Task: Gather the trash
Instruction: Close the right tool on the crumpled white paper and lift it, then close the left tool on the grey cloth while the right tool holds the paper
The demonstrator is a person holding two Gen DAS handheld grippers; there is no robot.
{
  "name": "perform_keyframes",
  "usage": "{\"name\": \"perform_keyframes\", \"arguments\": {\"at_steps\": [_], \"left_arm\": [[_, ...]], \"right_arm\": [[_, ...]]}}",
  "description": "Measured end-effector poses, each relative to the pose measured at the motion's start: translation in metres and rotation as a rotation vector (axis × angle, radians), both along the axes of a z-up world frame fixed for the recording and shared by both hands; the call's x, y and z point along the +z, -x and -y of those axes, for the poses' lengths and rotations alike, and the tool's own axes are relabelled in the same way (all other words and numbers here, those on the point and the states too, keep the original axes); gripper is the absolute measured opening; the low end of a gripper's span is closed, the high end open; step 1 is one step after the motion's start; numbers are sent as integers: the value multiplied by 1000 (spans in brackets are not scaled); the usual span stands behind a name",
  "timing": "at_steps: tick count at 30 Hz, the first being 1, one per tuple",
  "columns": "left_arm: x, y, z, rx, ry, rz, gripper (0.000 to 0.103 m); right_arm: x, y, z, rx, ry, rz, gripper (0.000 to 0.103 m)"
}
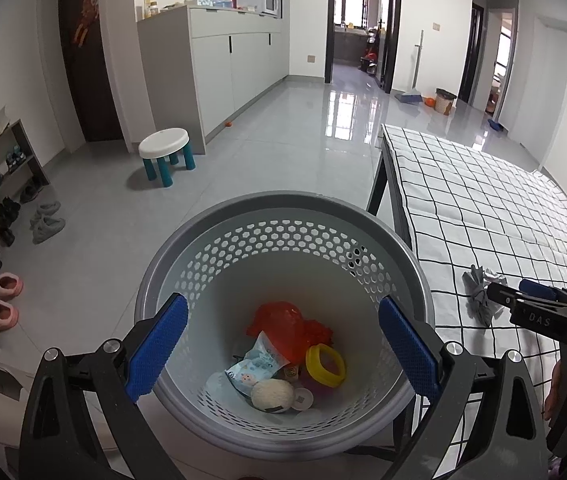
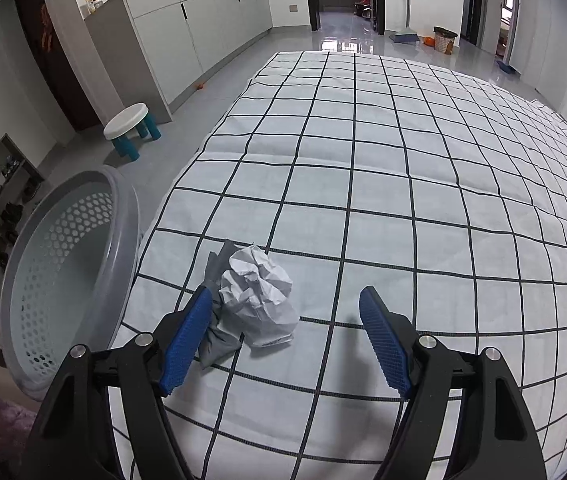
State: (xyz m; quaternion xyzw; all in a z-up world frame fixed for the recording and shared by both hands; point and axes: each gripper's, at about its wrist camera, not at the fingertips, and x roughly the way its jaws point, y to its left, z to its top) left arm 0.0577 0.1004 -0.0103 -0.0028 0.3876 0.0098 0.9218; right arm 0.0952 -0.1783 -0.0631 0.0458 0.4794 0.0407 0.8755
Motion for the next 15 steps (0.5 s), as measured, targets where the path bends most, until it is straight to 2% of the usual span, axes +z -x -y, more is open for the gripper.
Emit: {"name": "perform_keyframes", "arguments": {"at_steps": [8, 13, 15], "left_arm": [[0, -1, 0, -1, -1, -3, 94], [-2, 0, 2, -8, -5, -9, 94], [-3, 0, 3, -11, -7, -10, 94]], "right_arm": [[-5, 0, -5, 21, 12, -10, 55], [-2, 0, -13, 58, 22, -2, 29], [-2, 1, -13, 59, 25, -5, 28]]}}
